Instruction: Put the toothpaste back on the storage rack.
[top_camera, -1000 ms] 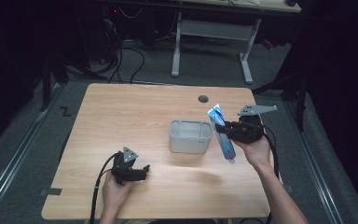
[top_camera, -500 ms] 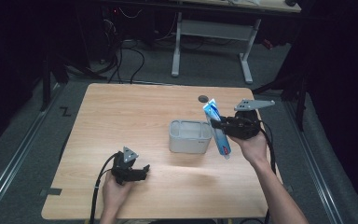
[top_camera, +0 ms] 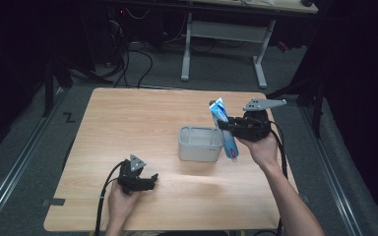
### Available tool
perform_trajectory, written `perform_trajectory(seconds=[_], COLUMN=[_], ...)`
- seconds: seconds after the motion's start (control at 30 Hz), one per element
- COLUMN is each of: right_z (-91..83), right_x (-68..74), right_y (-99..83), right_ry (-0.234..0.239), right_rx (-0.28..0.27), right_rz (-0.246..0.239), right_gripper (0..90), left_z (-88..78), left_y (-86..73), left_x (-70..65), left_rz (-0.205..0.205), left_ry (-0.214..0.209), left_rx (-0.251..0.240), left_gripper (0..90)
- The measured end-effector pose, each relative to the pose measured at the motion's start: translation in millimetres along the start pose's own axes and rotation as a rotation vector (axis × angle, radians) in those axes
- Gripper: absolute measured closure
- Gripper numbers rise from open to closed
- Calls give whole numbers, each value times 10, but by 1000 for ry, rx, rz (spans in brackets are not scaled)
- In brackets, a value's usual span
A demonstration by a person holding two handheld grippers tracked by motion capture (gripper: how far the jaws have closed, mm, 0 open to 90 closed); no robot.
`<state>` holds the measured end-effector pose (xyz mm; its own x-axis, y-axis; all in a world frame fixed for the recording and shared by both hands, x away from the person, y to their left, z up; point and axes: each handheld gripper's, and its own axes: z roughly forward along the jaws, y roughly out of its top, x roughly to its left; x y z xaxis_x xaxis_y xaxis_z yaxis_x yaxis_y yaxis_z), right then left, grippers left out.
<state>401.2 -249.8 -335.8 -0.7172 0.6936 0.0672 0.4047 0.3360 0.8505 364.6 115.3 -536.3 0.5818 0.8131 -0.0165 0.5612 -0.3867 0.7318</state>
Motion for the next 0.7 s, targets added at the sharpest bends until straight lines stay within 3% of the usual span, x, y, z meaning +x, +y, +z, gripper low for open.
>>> perform_trajectory(seconds=[0.47, 0.7], right_z=[207, 220], right_x=[39, 79], right_y=[144, 235], right_ry=[12, 22], right_rx=[-15, -33], right_rz=[3, -8], right_gripper=[733, 733], left_z=[0, 0], left_y=[0, 0], left_x=[2, 2], left_rz=[1, 1], left_ry=[0, 0], left_rx=[0, -1], left_gripper=[174, 175])
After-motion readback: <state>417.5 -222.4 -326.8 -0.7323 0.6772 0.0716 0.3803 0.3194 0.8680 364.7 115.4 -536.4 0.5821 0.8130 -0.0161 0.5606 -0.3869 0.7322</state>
